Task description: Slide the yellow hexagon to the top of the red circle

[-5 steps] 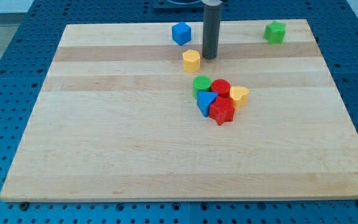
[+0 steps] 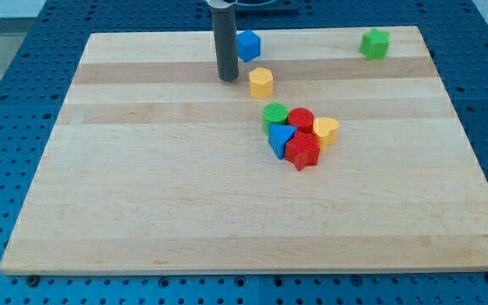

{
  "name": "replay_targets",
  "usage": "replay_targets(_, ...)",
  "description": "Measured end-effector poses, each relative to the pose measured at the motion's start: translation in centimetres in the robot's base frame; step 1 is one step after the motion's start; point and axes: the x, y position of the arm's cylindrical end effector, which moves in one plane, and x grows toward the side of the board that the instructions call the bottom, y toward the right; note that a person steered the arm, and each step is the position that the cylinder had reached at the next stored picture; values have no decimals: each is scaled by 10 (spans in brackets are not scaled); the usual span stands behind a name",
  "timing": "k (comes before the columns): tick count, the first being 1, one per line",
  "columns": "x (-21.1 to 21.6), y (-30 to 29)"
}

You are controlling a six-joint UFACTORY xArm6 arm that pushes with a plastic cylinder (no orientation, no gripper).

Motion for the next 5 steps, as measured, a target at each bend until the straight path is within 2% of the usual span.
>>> replay_targets(1, 5, 6)
replay_targets(3, 5, 63)
replay_targets(5, 18, 93)
